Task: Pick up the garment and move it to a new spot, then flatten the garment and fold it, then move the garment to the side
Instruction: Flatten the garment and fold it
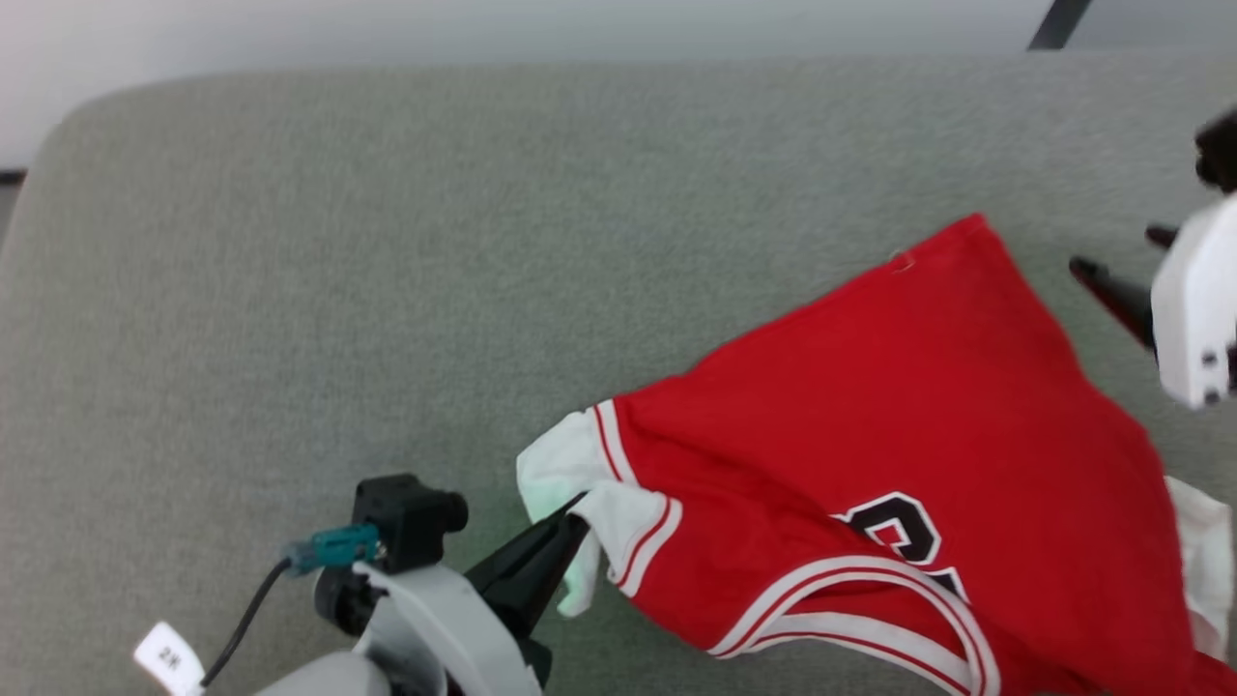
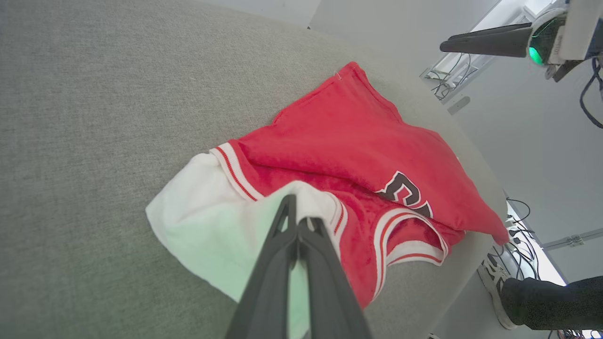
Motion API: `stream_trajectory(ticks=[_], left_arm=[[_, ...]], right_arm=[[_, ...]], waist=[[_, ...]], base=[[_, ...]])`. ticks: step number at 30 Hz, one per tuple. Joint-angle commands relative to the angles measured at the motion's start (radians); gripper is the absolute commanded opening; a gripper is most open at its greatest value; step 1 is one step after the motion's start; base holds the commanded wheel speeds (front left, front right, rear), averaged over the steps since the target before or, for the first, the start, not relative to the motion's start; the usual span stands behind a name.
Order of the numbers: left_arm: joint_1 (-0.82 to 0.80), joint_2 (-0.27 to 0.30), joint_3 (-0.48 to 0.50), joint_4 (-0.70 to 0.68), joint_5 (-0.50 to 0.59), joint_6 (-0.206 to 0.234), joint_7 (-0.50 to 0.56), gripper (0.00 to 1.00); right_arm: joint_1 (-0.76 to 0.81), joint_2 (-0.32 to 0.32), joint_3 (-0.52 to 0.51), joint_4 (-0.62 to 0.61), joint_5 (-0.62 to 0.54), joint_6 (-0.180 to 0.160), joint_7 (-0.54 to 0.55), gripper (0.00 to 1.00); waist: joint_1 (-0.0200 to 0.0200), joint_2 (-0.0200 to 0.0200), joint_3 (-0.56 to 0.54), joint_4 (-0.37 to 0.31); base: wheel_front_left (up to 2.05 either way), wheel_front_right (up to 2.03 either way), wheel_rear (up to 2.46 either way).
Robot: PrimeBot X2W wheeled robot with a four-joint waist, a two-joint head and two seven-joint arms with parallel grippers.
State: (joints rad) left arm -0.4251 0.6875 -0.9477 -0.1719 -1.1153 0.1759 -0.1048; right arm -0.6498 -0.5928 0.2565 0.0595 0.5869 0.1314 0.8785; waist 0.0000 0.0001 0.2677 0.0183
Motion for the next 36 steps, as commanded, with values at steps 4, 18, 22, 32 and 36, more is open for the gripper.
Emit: stream_trajectory(ticks=[4, 18, 22, 32, 36], left_arm=[[-0.045, -0.028, -0.004, 0.017, 0.022, -0.021, 0.002, 0.0], [-0.085, -0.072, -0.004, 0.065, 0.037, -0.051, -0.022, 0.0], [-0.092, -0.076, -0.001, 0.07, 0.044, -0.055, -0.033, 0.0], [-0.128, -0.05, 0.055, 0.099, 0.06, -0.044, -0.083, 0.0], [-0.19, -0.033, 0.103, 0.123, 0.05, -0.062, -0.089, 0.0]], right_arm=[[-0.152, 0.009, 0.1, 0.189, -0.023, -0.002, -0.032, 1.0], [-0.289, -0.016, 0.327, 0.49, 0.058, -0.001, -0.079, 0.48], [-0.306, -0.017, 0.35, 0.52, 0.087, -0.001, -0.106, 0.0], [-0.373, 0.024, 0.262, 0.617, 0.119, -0.002, -0.367, 0.0], [-0.416, 0.045, 0.221, 0.669, 0.101, -0.002, -0.46, 0.0]], waist=[[0.0, -0.0001, 0.109, 0.082], [0.0, -0.0001, 0.17, 0.123], [0.0, -0.0001, 0.159, 0.113], [0.0, -0.0001, 0.062, 0.08], [0.0, -0.0001, 0.028, 0.062]], base=[[0.0, 0.0, 0.0], [0.0, 0.0, 0.0], [0.0, 0.0, 0.0], [0.0, 0.0, 0.0], [0.0, 0.0, 0.0]])
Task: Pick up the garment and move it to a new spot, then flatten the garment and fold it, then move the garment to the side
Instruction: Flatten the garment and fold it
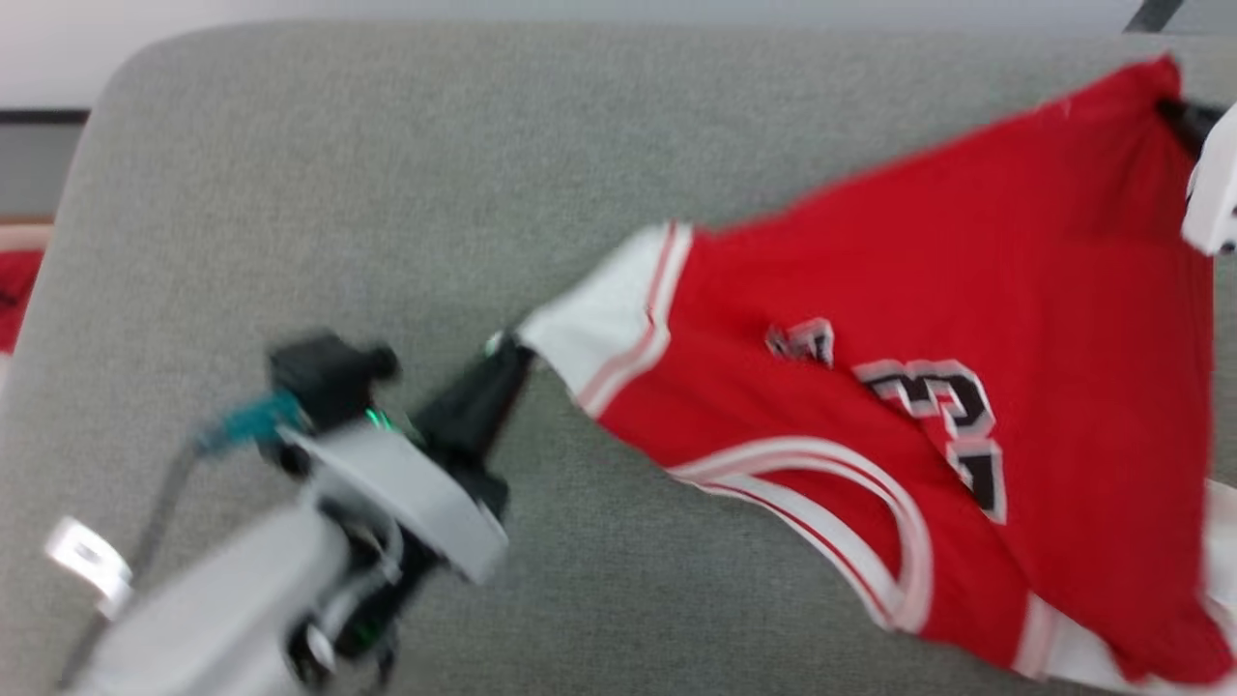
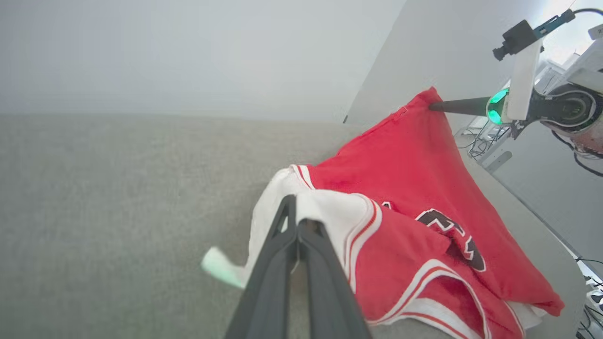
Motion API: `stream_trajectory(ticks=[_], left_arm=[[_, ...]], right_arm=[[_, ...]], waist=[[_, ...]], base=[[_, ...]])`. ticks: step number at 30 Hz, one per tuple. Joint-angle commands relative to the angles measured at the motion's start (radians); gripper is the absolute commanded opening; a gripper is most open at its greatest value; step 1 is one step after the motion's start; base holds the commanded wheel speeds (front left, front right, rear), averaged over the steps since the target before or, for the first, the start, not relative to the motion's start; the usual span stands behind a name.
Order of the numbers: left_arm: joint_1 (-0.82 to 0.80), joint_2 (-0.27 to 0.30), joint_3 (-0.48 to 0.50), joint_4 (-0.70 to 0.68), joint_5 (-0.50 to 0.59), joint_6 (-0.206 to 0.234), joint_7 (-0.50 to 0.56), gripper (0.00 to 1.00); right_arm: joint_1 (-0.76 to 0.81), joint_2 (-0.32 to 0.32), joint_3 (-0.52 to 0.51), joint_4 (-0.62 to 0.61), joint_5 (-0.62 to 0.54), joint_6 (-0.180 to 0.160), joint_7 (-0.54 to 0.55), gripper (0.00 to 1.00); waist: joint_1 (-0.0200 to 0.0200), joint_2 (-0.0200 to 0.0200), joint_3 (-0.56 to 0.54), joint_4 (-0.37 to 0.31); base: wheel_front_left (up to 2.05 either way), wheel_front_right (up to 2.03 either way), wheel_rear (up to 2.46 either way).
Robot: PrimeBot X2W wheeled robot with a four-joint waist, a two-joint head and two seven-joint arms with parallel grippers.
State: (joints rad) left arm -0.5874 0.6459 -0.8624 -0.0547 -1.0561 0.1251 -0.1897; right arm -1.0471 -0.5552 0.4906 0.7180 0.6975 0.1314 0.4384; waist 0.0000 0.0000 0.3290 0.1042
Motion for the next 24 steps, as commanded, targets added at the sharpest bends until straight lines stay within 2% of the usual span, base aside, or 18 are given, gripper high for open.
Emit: stream_trajectory(ticks=[1, 7, 11, 14, 19, 21, 22, 23, 24], left_arm=[[-0.048, 0.013, 0.036, 0.016, -0.02, -0.021, -0.005, 0.0], [-0.235, 0.012, 0.136, 0.12, -0.082, -0.095, 0.031, 0.0], [-0.428, -0.028, 0.186, 0.258, -0.105, -0.135, 0.075, 0.0], [-0.593, -0.061, 0.203, 0.392, -0.068, -0.151, 0.083, 0.0], [-0.87, -0.123, 0.24, 0.642, -0.004, -0.164, 0.027, 0.0], [-0.922, -0.131, 0.245, 0.687, 0.01, -0.169, 0.01, 0.0], [-1.017, -0.154, 0.262, 0.76, 0.026, -0.181, -0.022, 0.0], [-1.017, -0.154, 0.262, 0.76, 0.026, -0.181, -0.022, 0.0], [-1.079, -0.172, 0.278, 0.816, 0.031, -0.2, -0.048, 0.0]], right_arm=[[-0.033, 0.011, -0.025, 0.024, -0.012, -0.002, -0.041, 0.0], [-0.139, 0.043, -0.12, 0.115, -0.045, -0.002, -0.167, 0.0], [-0.24, 0.071, -0.194, 0.188, -0.075, -0.002, -0.244, 0.0], [-0.337, 0.093, -0.247, 0.239, -0.105, -0.002, -0.312, 0.0], [-0.505, 0.126, -0.306, 0.319, -0.173, -0.002, -0.413, 0.0], [-0.535, 0.132, -0.313, 0.334, -0.185, -0.002, -0.428, 0.0], [-0.595, 0.143, -0.332, 0.364, -0.199, -0.002, -0.457, 0.0], [-0.595, 0.143, -0.332, 0.364, -0.199, -0.002, -0.457, 0.0], [-0.631, 0.156, -0.342, 0.397, -0.214, -0.002, -0.477, 0.0]], waist=[[0.0, 0.0, -0.039, -0.028], [0.0, 0.0, -0.042, -0.054], [0.0, 0.0, -0.008, -0.072], [0.0, 0.0, 0.033, -0.089], [0.0, 0.0, 0.117, -0.117], [0.0, 0.0, 0.13, -0.121], [0.0, 0.0, 0.153, -0.128], [0.0, 0.0, 0.153, -0.128], [0.0, 0.0, 0.166, -0.131]], base=[[0.0, 0.0, 0.0], [0.0, 0.0, 0.0], [0.0, 0.0, 0.0], [0.0, 0.0, 0.0], [0.0, 0.0, 0.0], [0.0, 0.0, 0.0], [0.0, 0.0, 0.0], [0.0, 0.0, 0.0], [0.0, 0.0, 0.0]])
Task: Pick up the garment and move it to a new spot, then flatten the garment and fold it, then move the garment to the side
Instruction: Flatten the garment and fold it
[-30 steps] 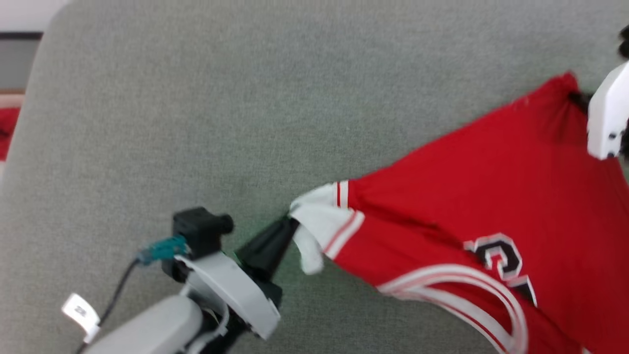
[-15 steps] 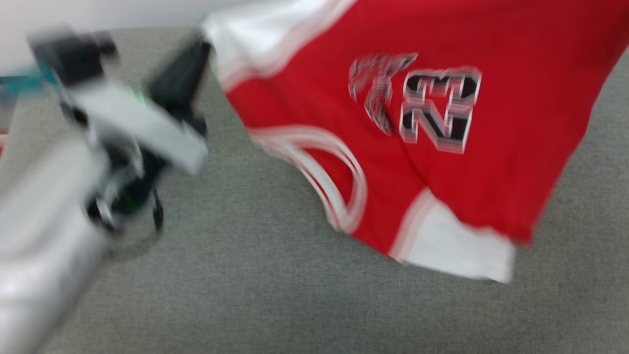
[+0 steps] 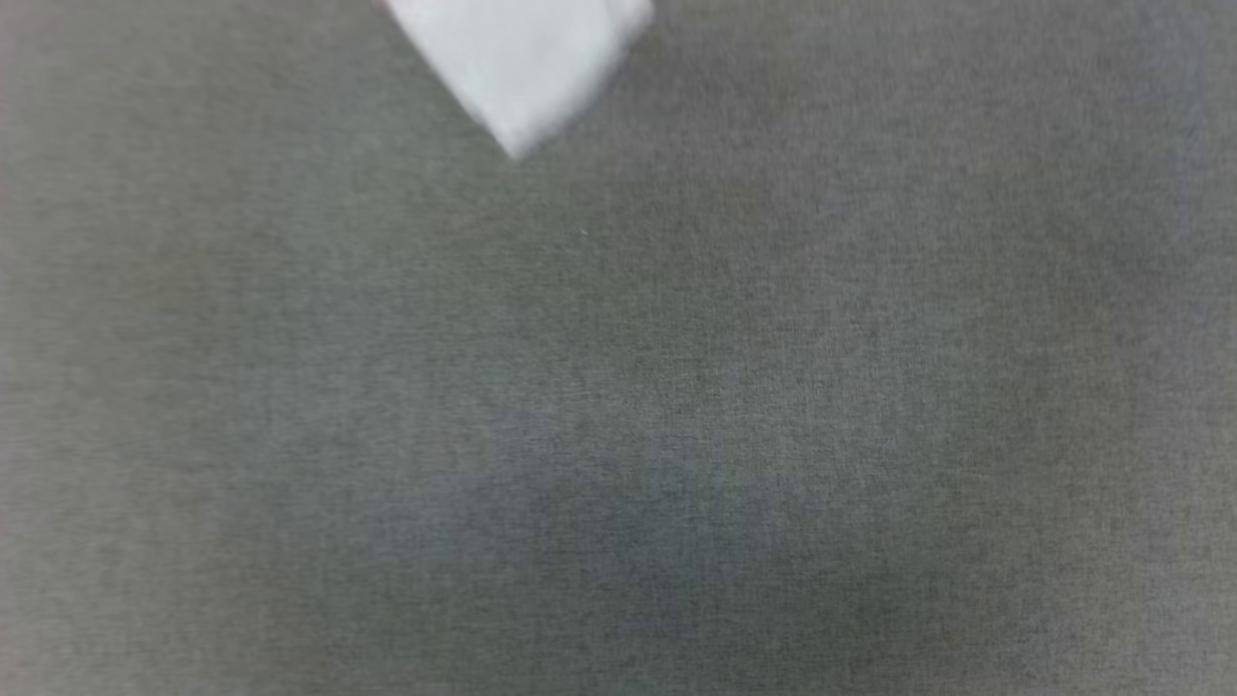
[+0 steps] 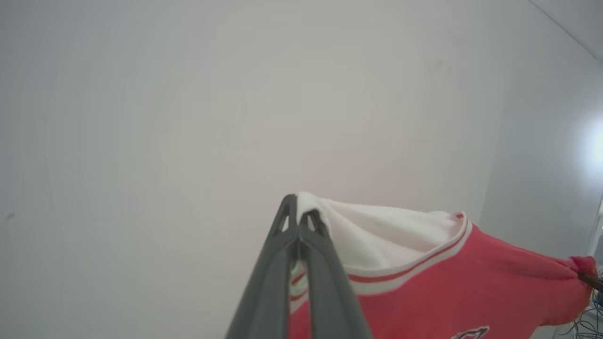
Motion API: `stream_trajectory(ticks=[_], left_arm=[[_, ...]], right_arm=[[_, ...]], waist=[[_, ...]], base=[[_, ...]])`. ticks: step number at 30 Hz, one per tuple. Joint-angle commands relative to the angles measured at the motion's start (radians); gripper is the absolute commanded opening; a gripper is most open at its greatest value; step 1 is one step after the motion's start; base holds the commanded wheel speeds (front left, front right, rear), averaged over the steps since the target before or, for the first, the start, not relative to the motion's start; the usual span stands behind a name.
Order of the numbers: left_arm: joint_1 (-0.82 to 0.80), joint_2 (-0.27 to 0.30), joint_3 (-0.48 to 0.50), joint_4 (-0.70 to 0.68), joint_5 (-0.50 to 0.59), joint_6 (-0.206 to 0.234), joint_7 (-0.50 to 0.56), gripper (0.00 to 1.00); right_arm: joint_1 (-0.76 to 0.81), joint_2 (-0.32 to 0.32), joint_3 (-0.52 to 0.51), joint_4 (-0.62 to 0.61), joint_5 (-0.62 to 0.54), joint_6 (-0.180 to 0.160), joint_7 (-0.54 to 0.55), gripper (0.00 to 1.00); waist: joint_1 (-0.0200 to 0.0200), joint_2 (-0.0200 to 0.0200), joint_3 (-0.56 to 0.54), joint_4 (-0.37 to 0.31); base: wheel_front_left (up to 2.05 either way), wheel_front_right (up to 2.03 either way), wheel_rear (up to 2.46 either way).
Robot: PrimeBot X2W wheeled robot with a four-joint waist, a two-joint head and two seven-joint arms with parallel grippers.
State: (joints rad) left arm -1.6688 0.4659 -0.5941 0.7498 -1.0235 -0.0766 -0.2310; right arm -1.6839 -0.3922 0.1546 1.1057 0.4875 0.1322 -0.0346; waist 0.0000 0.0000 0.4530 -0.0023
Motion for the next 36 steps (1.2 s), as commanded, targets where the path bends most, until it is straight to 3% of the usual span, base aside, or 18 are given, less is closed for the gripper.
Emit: stream_trajectory(ticks=[1, 5, 12, 18, 23, 30, 36], left_arm=[[0.002, 0.008, 0.01, 0.011, -0.001, 0.002, -0.006, 0.0], [0.001, -0.052, -0.01, 0.101, -0.007, -0.044, -0.024, 0.0], [0.168, -0.086, -0.05, 0.065, -0.06, -0.054, -0.032, 0.0], [0.469, -0.04, -0.048, -0.197, -0.105, -0.054, -0.033, 0.0], [0.775, -0.003, 0.07, -0.417, -0.056, -0.054, -0.033, 0.0], [1.189, -0.005, 0.222, -0.692, 0.029, -0.054, -0.034, 0.0], [1.476, 0.019, 0.3, -0.92, 0.107, -0.026, -0.034, 0.0]], right_arm=[[0.006, -0.007, -0.006, 0.01, -0.004, -0.003, -0.004, 0.0], [0.011, 0.017, 0.049, 0.059, -0.045, -0.003, -0.017, 0.0], [0.144, 0.009, 0.15, 0.022, 0.002, -0.002, 0.022, 0.0], [0.394, -0.078, 0.246, -0.159, 0.145, -0.002, 0.052, 0.0], [0.66, -0.195, 0.282, -0.374, 0.28, -0.002, 0.086, 0.0], [1.006, -0.319, 0.221, -0.657, 0.354, -0.003, 0.139, 0.0], [1.246, -0.34, 0.065, -0.874, 0.321, -0.003, 0.211, 0.0]], waist=[[0.0, 0.0, 0.042, -0.025], [0.0, 0.0, 0.044, -0.021], [0.0, 0.0, 0.02, -0.005], [0.0, 0.0, -0.031, 0.013], [0.0, 0.0, -0.084, 0.018], [0.0, 0.0, -0.157, -0.001], [0.0, 0.0, -0.197, -0.014]], base=[[0.0, 0.0, 0.0], [0.0, 0.0, 0.0], [0.0, 0.0, 0.0], [0.0, 0.0, 0.0], [0.0, 0.0, 0.0], [0.0, 0.0, 0.0], [0.0, 0.0, 0.0]])
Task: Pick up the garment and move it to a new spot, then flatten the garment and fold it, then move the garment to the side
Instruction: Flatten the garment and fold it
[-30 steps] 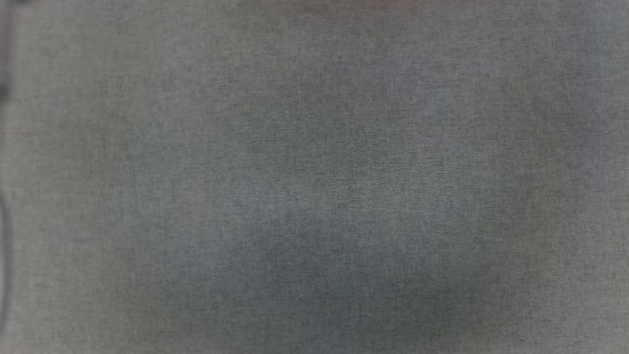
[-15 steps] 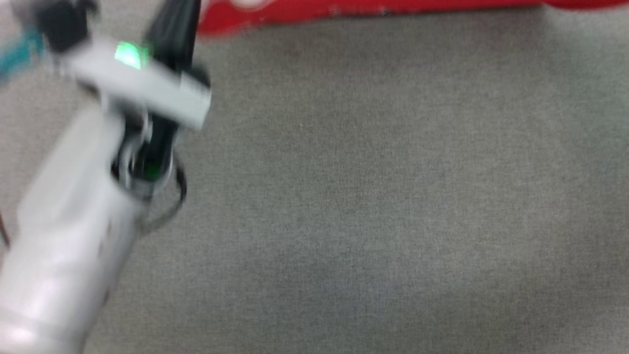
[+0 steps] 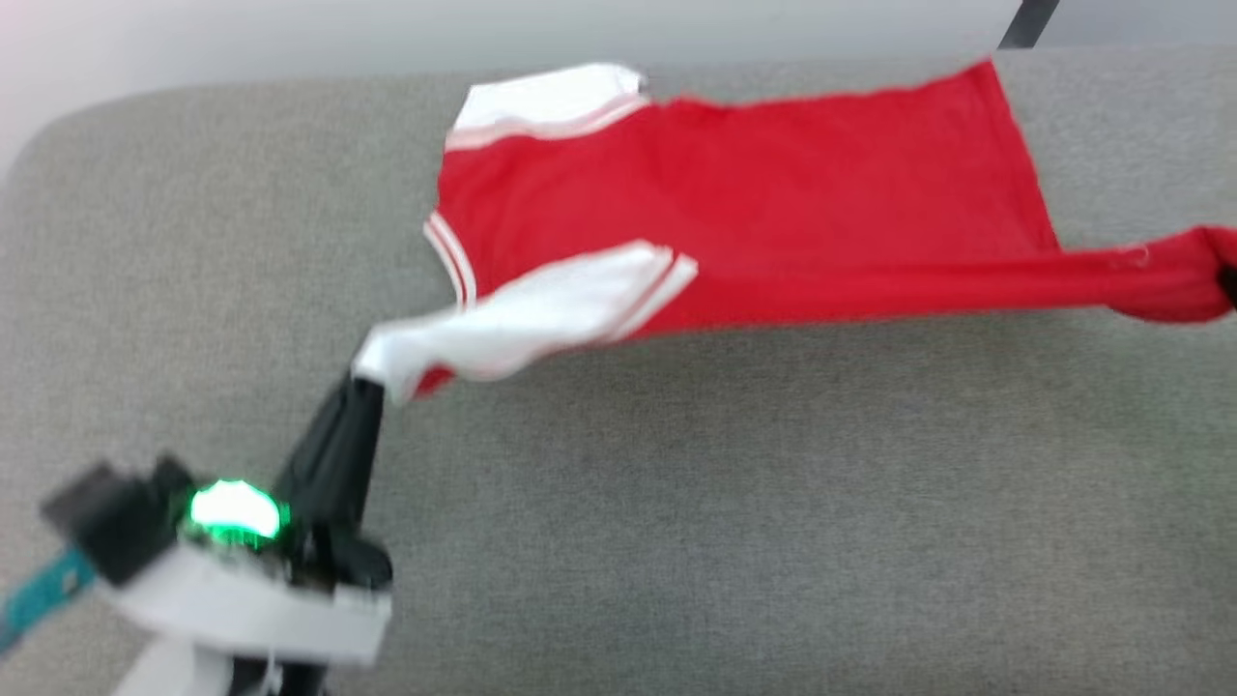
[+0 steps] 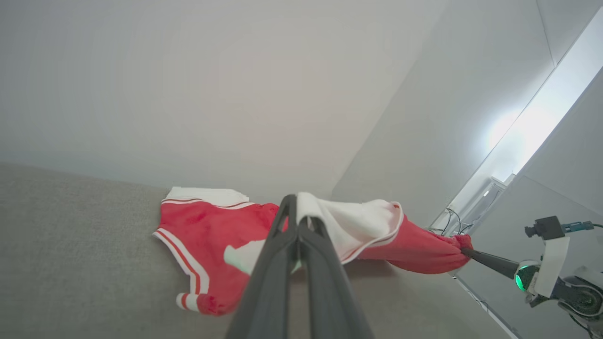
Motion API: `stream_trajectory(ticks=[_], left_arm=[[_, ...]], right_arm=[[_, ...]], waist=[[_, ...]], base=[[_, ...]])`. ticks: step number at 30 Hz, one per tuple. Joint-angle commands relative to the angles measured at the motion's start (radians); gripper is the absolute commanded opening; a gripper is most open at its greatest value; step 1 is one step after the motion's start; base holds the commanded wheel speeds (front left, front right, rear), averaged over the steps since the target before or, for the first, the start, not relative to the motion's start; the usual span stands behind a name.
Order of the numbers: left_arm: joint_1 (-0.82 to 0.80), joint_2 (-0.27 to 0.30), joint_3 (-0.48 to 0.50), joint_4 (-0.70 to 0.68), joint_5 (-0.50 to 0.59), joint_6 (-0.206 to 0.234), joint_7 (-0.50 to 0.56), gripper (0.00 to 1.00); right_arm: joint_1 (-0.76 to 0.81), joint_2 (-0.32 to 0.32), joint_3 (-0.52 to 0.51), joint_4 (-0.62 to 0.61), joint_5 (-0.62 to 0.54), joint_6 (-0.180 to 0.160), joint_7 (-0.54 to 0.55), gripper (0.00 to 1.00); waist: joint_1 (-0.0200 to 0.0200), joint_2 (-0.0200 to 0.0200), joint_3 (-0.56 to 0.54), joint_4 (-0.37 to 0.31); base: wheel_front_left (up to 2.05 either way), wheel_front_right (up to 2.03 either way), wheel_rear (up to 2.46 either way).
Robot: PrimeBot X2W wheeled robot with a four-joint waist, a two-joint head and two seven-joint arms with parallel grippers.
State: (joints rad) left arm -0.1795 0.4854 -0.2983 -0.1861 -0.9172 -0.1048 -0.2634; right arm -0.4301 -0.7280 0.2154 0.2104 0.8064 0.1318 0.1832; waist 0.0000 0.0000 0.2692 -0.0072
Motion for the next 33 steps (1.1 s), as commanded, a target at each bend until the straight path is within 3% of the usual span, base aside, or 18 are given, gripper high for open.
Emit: stream_trajectory(ticks=[1, 11, 13, 17, 25, 33], left_arm=[[0.023, 0.01, 0.005, -0.019, 0.011, 0.006, -0.001, 0.0], [0.215, 0.069, -0.024, -0.276, 0.077, 0.091, 0.036, 0.0], [0.239, 0.078, -0.009, -0.315, 0.079, 0.118, 0.04, 0.0], [0.188, 0.07, -0.027, -0.264, 0.079, 0.104, 0.057, 0.0], [0.034, 0.021, -0.052, -0.091, 0.079, 0.078, 0.067, 0.0], [-0.135, -0.063, -0.055, 0.116, 0.068, 0.047, 0.041, 0.0]], right_arm=[[0.029, 0.003, -0.029, -0.017, -0.009, -0.002, 0.009, 0.0], [0.345, 0.163, -0.338, -0.393, -0.145, -0.002, 0.222, 0.0], [0.431, 0.259, -0.427, -0.532, -0.185, -0.002, 0.321, 0.0], [0.376, 0.296, -0.402, -0.505, -0.169, -0.002, 0.363, 0.0], [0.229, 0.288, -0.339, -0.344, -0.17, -0.002, 0.363, 0.0], [0.095, 0.28, -0.296, -0.198, -0.176, -0.002, 0.32, 0.0]], waist=[[0.0, 0.0, -0.015, -0.011], [0.0, 0.0, -0.011, -0.016], [0.0, 0.0, 0.0, -0.02], [0.0, 0.0, 0.005, -0.03], [0.0, 0.0, 0.025, -0.02], [0.0, 0.0, 0.099, -0.007]], base=[[0.0, 0.0, 0.0], [0.0, 0.0, 0.0], [0.0, 0.0, 0.0], [0.0, 0.0, 0.0], [0.0, 0.0, 0.0], [0.0, 0.0, 0.0]])
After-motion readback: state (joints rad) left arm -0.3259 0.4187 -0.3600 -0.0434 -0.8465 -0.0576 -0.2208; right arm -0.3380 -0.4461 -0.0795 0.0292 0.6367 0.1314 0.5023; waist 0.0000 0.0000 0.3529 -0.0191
